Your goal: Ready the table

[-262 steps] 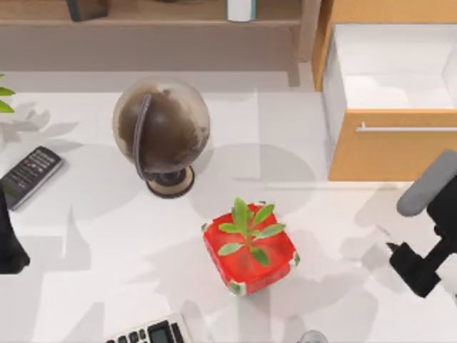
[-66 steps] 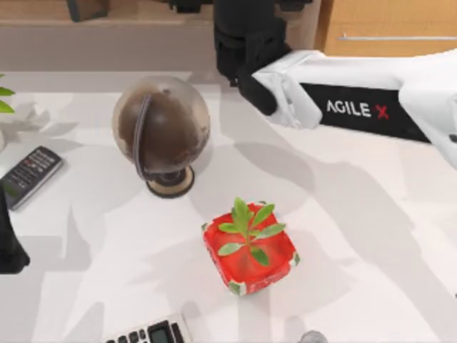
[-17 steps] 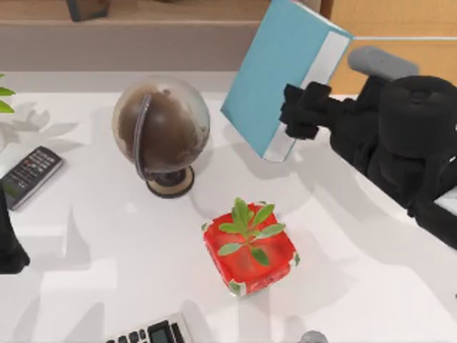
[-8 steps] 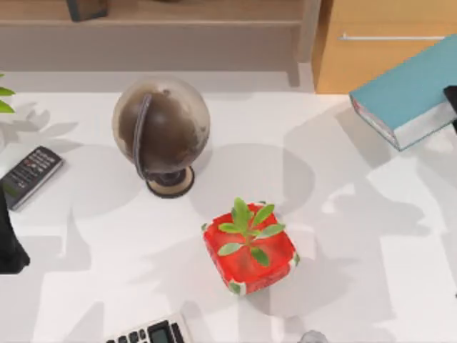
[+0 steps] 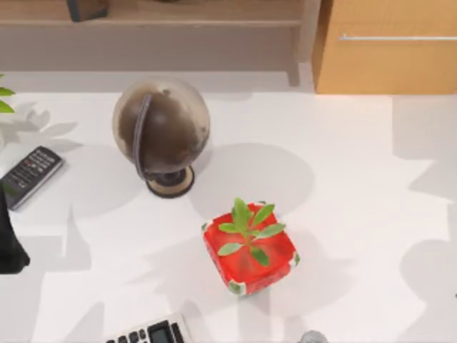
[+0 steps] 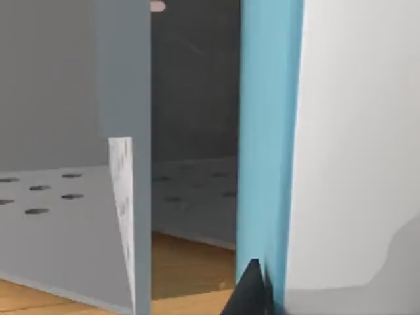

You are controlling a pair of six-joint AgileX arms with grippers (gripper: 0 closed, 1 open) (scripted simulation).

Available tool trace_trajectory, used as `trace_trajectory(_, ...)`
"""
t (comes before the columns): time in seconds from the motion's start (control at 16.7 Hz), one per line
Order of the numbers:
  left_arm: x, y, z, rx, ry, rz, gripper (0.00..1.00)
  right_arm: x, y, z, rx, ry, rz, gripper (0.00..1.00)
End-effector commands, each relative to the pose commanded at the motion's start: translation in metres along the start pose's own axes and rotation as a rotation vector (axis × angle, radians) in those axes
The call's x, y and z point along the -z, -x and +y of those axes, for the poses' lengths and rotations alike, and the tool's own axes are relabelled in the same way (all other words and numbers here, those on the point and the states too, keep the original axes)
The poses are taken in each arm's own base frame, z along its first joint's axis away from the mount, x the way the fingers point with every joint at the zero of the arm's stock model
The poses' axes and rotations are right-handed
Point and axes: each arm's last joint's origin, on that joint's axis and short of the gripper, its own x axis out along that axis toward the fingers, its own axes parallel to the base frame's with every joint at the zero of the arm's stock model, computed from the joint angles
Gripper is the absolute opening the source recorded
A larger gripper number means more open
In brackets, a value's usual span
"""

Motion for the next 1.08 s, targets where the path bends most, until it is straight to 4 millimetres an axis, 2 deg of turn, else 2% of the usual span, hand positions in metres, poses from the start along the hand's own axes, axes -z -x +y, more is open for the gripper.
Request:
trace_trajectory(0.18, 0.0, 0.0, 0.0, 0.0, 0.0, 0.0, 1.0, -0.027, -0.016, -0.003, -0.007, -0.041, -0.015, 0.0)
trace_trajectory(0.3, 0.0, 0.0, 0.0, 0.0, 0.0, 0.0, 1.0, -0.034, -0.025, -0.006, -0.006, -0.049, -0.011, 0.0)
trace_trajectory(0.72, 0.0, 0.0, 0.0, 0.0, 0.0, 0.0, 1.0, -0.034, -0.028, -0.007, -0.005, -0.05, -0.005, 0.0)
trace_trajectory(1.08, 0.0, 0.0, 0.0, 0.0, 0.0, 0.0, 1.0, -0.036, -0.051, -0.002, -0.012, -0.046, -0.007, 0.0)
